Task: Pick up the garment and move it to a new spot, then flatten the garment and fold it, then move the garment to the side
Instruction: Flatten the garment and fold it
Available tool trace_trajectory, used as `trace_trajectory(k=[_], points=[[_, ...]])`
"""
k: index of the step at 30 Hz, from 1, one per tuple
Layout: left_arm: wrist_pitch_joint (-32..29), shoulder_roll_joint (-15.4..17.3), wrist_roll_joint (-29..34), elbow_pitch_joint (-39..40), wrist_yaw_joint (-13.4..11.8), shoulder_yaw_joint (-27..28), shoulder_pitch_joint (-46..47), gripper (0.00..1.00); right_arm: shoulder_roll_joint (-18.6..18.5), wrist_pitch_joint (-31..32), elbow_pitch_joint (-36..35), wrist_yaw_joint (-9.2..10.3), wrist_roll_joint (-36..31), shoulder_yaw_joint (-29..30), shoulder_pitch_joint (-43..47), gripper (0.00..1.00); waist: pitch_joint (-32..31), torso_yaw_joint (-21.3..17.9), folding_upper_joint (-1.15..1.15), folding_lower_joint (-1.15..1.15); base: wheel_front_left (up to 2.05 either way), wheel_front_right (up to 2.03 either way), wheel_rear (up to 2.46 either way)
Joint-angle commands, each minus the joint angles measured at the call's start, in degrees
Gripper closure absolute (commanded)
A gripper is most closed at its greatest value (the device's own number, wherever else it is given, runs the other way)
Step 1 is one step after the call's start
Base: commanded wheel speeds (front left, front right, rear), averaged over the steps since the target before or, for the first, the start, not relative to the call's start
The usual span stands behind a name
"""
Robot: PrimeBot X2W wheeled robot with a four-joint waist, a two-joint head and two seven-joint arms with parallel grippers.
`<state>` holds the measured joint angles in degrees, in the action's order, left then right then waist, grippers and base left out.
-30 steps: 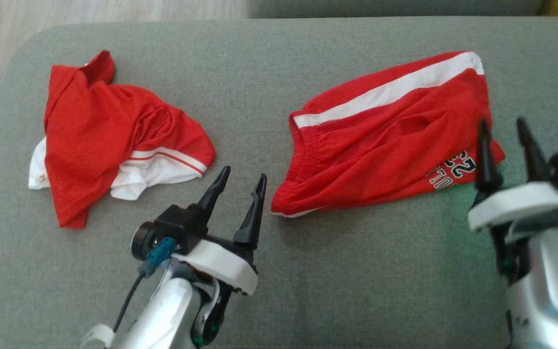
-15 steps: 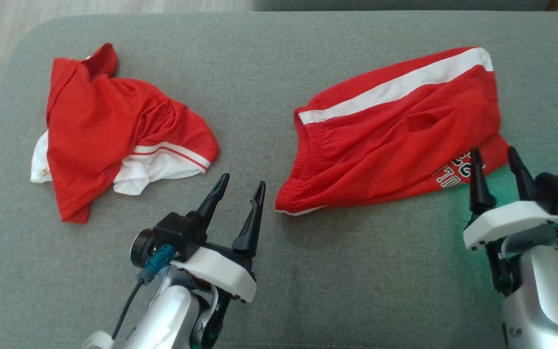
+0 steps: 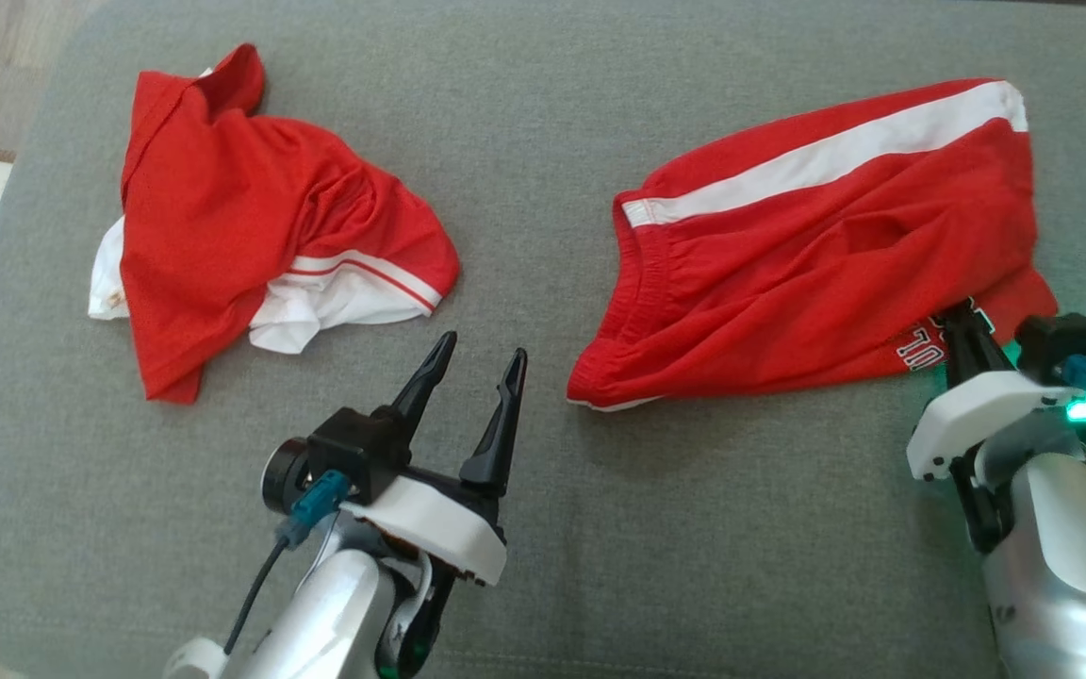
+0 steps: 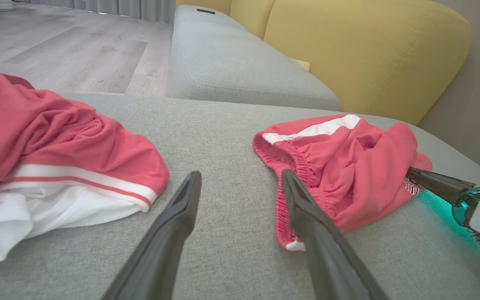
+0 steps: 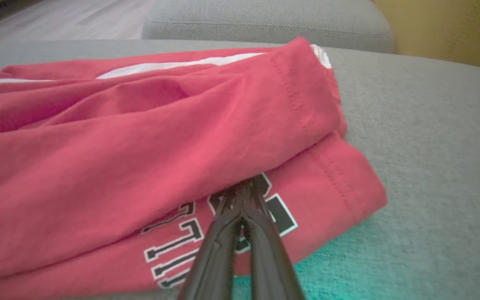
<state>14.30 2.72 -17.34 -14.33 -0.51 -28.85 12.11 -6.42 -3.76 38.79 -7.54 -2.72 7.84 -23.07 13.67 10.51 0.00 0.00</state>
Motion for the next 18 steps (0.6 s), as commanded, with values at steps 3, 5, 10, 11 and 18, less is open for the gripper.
trace_trajectory(k=[3, 5, 10, 11, 18], points=[[0.7, 0.2, -0.3, 2.0, -0.2, 1.3, 2.4, 0.00, -0.8, -0.8, 0.8, 0.05, -1.1, -1.4, -3.2, 1.00, 0.8, 0.7, 0.00, 0.00, 0.00, 0.00, 0.00], [0.7, 0.2, -0.4, 2.0, -0.3, 1.2, 2.6, 0.00, -0.7, -1.6, 1.3, 0.05, -1.0, -1.8, -4.2, 1.00, 1.0, 0.9, 0.00, 0.00, 0.00, 0.00, 0.00], [0.7, 0.2, -0.5, 1.7, -0.5, 1.2, 2.5, 0.00, -0.1, -3.4, 0.3, 0.05, -0.4, -2.9, -5.8, 1.00, 0.7, 1.0, 0.00, 0.00, 0.00, 0.00, 0.00], [0.7, 0.2, -0.5, 1.7, -0.5, 1.2, 2.4, 0.00, 0.0, -3.6, -0.3, 0.05, -0.1, -3.2, -5.9, 1.00, 0.6, 1.0, 0.00, 0.00, 0.00, 0.00, 0.00], [0.7, 0.2, -0.6, 1.3, -0.6, 1.3, 2.0, 0.00, 0.9, -1.9, -4.4, 0.05, 2.1, -6.6, -6.0, 1.00, -0.2, 0.5, 0.00, 0.00, 0.00, 0.00, 0.00]])
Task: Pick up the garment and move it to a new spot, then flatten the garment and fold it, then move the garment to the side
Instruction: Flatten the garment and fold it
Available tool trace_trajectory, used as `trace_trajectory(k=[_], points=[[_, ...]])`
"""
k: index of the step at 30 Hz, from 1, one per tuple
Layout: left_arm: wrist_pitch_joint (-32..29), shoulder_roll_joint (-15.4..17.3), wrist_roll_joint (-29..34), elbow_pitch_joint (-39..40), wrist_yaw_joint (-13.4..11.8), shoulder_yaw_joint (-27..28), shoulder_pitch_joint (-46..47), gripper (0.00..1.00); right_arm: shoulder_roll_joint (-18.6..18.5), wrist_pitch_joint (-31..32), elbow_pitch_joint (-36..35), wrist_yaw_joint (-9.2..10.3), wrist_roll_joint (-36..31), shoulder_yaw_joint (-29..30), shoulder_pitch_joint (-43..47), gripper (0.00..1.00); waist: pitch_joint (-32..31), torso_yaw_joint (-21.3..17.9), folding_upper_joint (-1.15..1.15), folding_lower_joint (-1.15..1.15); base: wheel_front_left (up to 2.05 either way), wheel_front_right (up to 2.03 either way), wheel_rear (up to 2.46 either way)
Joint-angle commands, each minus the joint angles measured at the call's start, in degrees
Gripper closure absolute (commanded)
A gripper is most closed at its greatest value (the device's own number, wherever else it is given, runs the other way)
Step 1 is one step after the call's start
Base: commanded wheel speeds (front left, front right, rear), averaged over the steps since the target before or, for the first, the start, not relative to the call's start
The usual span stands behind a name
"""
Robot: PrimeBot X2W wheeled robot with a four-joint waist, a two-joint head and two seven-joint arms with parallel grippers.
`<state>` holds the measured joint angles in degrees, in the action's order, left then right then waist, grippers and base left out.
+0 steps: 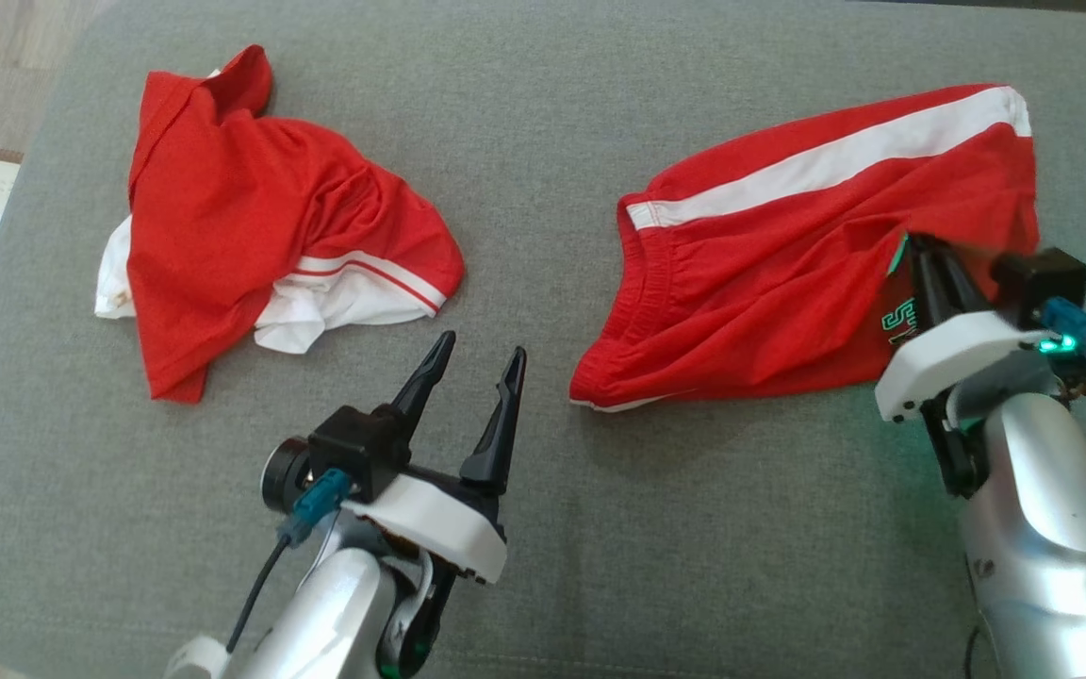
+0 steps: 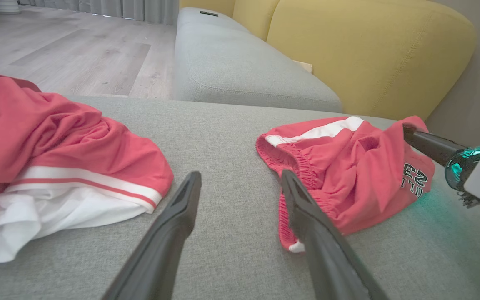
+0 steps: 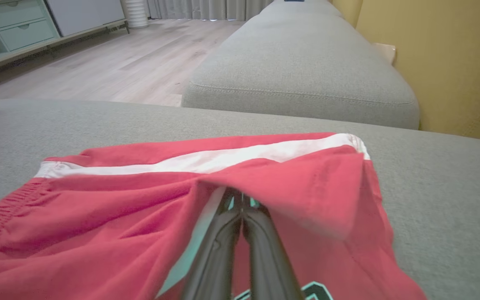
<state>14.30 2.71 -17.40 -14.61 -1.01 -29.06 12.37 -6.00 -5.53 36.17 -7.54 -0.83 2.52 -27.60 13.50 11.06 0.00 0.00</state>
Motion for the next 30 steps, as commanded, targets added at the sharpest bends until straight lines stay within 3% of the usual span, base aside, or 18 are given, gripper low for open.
trace_trajectory(k=[1, 8, 17, 24, 29, 30], points=[[0.7, 0.2, -0.5, 1.6, -0.1, 1.5, 1.8, 0.00, 0.5, 0.3, -2.2, 0.05, 0.5, -1.8, -1.6, 1.00, -0.1, -0.1, 0.00, 0.00, 0.00, 0.00, 0.00], [0.7, 0.2, -0.9, 1.9, 0.0, 0.5, 2.6, 0.00, -1.1, 4.5, -0.7, 0.05, 2.0, -3.5, -6.0, 1.00, 0.8, 0.9, 0.00, 0.00, 0.00, 0.00, 0.00], [0.7, 0.2, -1.5, 1.7, -0.2, -0.3, 2.5, 0.00, -5.0, 7.9, 7.9, 0.05, 1.2, -3.5, -13.0, 1.00, 1.2, 3.5, 0.00, 0.00, 0.00, 0.00, 0.00], [0.7, 0.2, -1.5, 2.2, -0.7, 0.8, 1.9, 0.00, -5.0, 3.5, 10.1, 0.05, 3.1, -1.0, -14.4, 1.00, -0.4, 1.9, 0.00, 0.00, 0.00, 0.00, 0.00], [0.7, 0.2, -1.0, 3.7, -0.6, 2.2, 1.5, 0.00, -5.3, -1.0, 4.8, 0.05, 7.1, 0.6, -11.7, 0.99, -1.5, -1.7, 0.00, 0.00, 0.00, 0.00, 0.00], [0.7, 0.2, -0.9, 3.9, -0.5, 2.4, 1.5, 0.00, -5.4, -1.7, 3.3, 0.05, 7.8, 0.9, -10.8, 0.15, -1.7, -2.4, 0.00, 0.00, 0.00, 0.00, 0.00]])
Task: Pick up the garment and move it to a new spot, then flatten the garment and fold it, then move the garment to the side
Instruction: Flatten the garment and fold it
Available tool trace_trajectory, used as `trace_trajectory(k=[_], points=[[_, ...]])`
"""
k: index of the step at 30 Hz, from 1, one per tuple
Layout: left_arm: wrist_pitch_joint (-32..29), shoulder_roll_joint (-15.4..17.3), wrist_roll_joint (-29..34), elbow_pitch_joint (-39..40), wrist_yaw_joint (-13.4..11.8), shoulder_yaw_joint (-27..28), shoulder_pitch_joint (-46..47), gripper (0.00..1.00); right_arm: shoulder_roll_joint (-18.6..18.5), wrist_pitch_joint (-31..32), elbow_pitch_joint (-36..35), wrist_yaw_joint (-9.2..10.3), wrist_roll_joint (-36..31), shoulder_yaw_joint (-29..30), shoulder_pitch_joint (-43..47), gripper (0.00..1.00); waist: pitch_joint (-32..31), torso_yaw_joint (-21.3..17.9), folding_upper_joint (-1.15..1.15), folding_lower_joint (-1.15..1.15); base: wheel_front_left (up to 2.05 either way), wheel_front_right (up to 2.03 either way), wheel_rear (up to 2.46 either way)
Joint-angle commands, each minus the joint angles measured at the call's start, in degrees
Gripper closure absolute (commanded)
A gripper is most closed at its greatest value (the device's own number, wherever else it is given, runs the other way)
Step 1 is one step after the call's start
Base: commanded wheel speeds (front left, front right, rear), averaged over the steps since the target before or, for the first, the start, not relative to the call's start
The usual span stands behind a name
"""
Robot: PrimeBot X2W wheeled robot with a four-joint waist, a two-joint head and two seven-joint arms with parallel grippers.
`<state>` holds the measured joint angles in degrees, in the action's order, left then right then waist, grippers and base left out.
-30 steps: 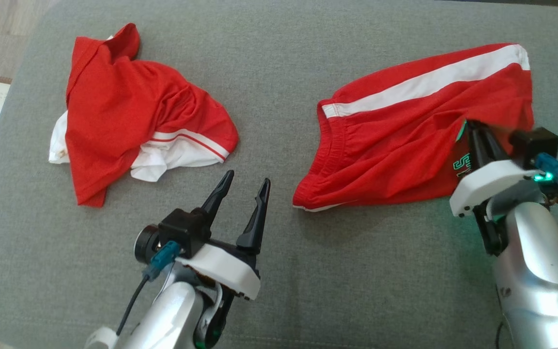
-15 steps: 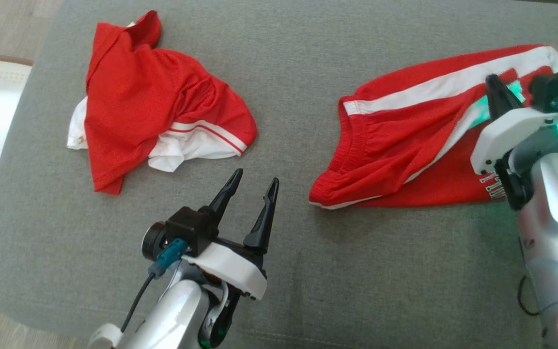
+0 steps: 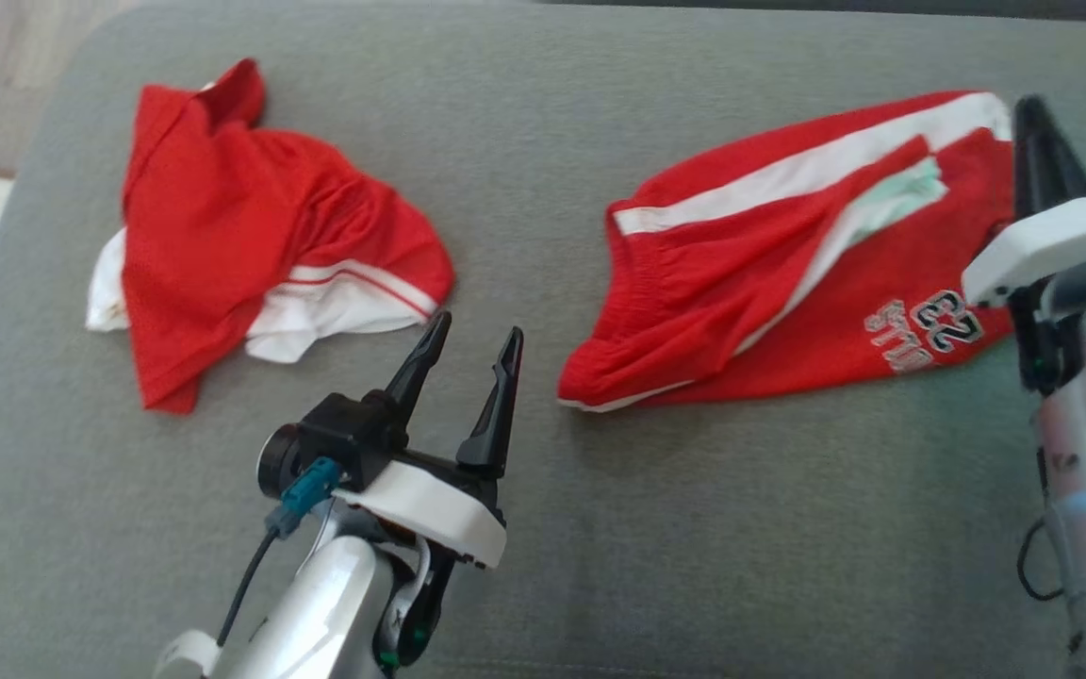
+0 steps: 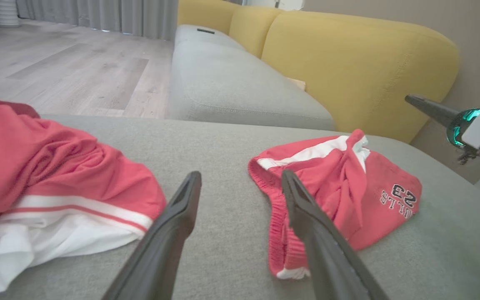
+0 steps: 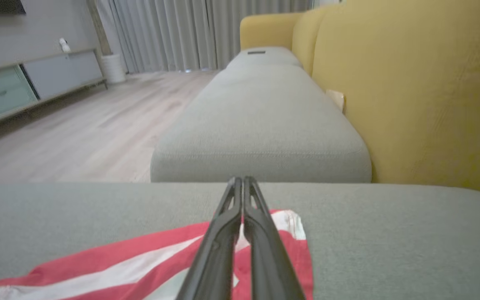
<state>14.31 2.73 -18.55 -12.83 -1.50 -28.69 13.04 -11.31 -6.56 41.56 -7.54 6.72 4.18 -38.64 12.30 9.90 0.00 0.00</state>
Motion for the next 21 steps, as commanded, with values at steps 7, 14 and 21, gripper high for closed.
trace_trajectory(k=[7, 14, 21], points=[[0.7, 0.1, 0.5, 3.4, 0.4, 3.3, 0.0, 0.00, 1.4, -3.2, -14.6, 0.05, 3.9, 0.3, 10.0, 0.00, -2.1, -5.5, 0.00, 0.00, 0.00, 0.00, 0.00], [0.7, 0.1, 0.1, 4.5, 0.4, 4.0, -0.9, 0.00, 5.8, -4.3, -24.2, 0.05, 4.8, 1.1, 20.2, 0.00, -3.0, -8.0, 0.00, 0.00, 0.00, 0.00, 0.00], [0.7, 0.1, -0.2, 4.7, 0.9, 4.4, -1.7, 0.00, 8.0, -4.4, -28.3, 0.05, 5.4, 0.7, 26.3, 0.00, -3.5, -9.6, 0.00, 0.00, 0.00, 0.00, 0.00]])
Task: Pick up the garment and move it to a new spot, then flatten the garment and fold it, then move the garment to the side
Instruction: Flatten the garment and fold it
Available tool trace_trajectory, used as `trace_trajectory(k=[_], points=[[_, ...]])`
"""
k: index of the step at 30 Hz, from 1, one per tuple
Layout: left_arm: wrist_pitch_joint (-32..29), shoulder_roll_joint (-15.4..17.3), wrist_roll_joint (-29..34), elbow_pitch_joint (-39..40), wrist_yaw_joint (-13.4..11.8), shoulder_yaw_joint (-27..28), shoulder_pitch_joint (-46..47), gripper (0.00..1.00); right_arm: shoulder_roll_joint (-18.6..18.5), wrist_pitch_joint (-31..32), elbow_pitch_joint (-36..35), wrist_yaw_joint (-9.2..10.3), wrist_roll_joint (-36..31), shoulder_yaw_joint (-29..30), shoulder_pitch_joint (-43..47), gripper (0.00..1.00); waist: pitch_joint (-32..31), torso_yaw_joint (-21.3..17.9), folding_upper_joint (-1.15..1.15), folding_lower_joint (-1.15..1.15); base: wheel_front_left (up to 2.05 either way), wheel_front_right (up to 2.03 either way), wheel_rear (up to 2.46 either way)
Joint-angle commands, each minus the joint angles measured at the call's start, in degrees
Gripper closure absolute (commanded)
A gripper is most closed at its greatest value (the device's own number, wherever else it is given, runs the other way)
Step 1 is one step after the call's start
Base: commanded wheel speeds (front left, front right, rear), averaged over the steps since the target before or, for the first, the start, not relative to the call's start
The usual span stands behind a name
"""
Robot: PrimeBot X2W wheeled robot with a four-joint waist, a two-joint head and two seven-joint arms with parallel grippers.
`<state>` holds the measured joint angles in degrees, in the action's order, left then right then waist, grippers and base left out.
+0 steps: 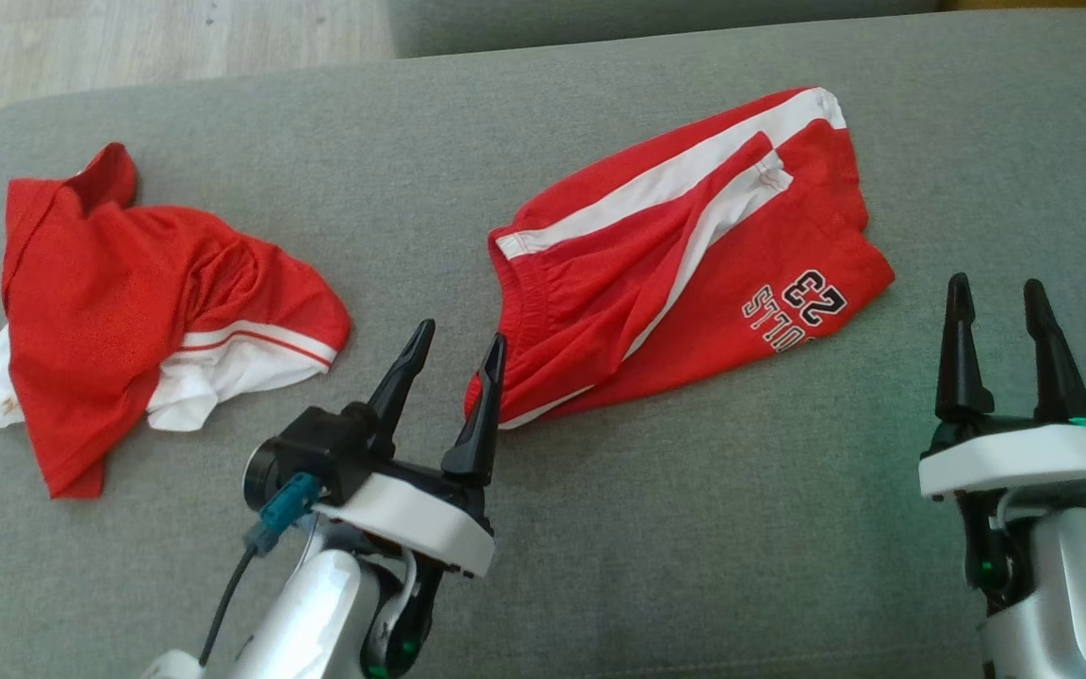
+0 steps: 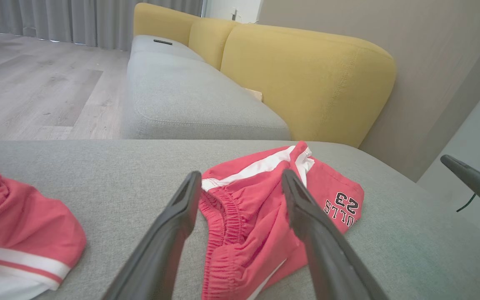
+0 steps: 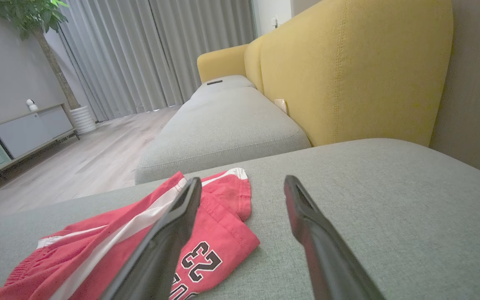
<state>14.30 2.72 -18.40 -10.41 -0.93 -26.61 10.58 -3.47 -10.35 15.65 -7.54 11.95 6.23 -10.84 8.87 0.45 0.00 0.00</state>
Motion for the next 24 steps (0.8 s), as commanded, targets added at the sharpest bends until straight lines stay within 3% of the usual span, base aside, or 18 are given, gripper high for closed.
trace_trajectory(k=[1, 9, 17, 24], points=[[0.7, 0.2, -0.4, 2.3, 0.4, 2.4, 0.7, 0.00, 0.3, -0.6, -2.6, 0.05, 0.2, -1.4, -1.3, 0.00, -0.1, -0.3, 0.00, 0.00, 0.00, 0.00, 0.00], [0.7, 0.2, -0.3, 1.9, 1.1, 2.4, 0.9, 0.00, 0.5, 0.4, -4.5, 0.05, 0.1, -0.7, -1.6, 0.00, 0.6, -0.6, 0.00, 0.00, 0.00, 0.00, 0.00], [0.7, 0.2, -0.1, -4.3, 3.4, -0.9, 2.7, 0.00, 0.6, 0.7, -4.9, 0.05, 0.7, -0.7, -1.6, 0.00, 2.2, -1.1, 0.00, 0.00, 0.00, 0.00, 0.00], [0.7, 0.2, 2.1, -8.2, 2.7, -0.8, 3.7, 0.00, 0.6, 0.7, -4.6, 0.05, 1.4, -0.8, -1.6, 0.00, 2.9, -1.3, 0.00, 0.00, 0.00, 0.00, 0.00]])
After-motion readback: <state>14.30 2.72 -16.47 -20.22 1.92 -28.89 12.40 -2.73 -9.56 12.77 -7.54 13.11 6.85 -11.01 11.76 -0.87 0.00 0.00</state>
